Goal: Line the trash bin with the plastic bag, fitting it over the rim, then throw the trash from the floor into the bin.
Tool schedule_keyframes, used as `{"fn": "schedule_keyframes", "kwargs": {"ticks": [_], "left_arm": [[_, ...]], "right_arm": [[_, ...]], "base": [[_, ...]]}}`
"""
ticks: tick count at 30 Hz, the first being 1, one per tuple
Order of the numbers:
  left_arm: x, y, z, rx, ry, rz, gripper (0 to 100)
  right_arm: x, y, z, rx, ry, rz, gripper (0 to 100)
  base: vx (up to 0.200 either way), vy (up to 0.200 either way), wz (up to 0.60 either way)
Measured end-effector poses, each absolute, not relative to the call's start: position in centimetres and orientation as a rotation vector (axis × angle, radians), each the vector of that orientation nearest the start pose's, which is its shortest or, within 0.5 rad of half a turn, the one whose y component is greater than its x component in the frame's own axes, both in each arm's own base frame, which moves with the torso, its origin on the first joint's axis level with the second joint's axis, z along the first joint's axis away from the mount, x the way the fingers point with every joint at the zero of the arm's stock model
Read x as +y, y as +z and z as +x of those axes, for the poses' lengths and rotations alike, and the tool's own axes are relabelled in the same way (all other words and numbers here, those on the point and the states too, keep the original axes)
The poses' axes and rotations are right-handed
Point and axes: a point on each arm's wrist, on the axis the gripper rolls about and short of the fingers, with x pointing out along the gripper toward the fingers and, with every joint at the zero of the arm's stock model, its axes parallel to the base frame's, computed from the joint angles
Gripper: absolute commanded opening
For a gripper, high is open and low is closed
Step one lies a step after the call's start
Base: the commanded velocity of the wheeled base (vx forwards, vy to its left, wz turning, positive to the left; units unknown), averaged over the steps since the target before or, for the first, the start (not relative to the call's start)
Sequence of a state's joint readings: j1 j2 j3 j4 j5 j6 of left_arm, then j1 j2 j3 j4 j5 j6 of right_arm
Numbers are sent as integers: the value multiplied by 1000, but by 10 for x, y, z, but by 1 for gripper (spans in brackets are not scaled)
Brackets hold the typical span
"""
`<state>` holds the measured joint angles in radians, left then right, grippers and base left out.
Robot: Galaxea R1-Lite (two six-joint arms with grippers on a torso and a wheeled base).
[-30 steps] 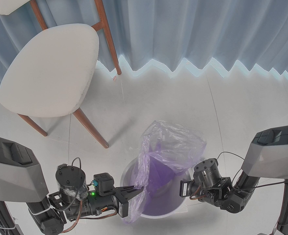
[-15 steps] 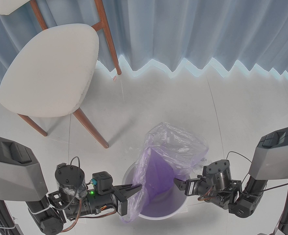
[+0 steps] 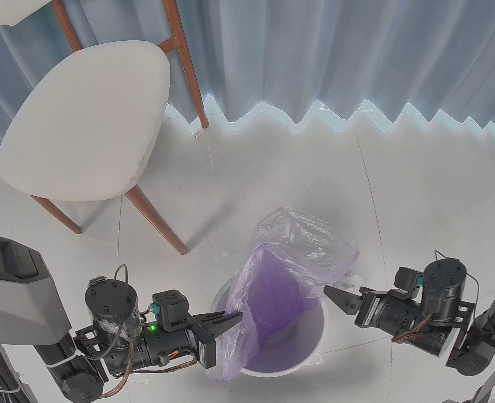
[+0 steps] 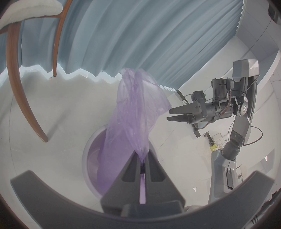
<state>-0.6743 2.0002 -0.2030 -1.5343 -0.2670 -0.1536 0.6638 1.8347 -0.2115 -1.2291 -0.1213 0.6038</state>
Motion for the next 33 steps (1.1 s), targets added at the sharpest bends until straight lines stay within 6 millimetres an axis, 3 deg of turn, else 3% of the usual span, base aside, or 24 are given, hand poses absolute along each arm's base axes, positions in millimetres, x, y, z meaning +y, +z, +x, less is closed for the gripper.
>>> {"fn": "schedule_keyframes", "kwargs": {"ticks": [9, 24, 33], "left_arm": [[-162, 74, 192, 305, -917, -94, 0], [-156, 85, 180, 351, -923, -90, 0], [-150, 78, 174, 352, -889, -7, 0]], "right_arm": [[124, 96, 168, 530, 401, 552, 100], [128, 128, 162, 699, 473, 798, 100], [128, 146, 156, 769, 554, 938, 100]], "base": [[0, 0, 0], [0, 0, 0], [0, 0, 0]]}}
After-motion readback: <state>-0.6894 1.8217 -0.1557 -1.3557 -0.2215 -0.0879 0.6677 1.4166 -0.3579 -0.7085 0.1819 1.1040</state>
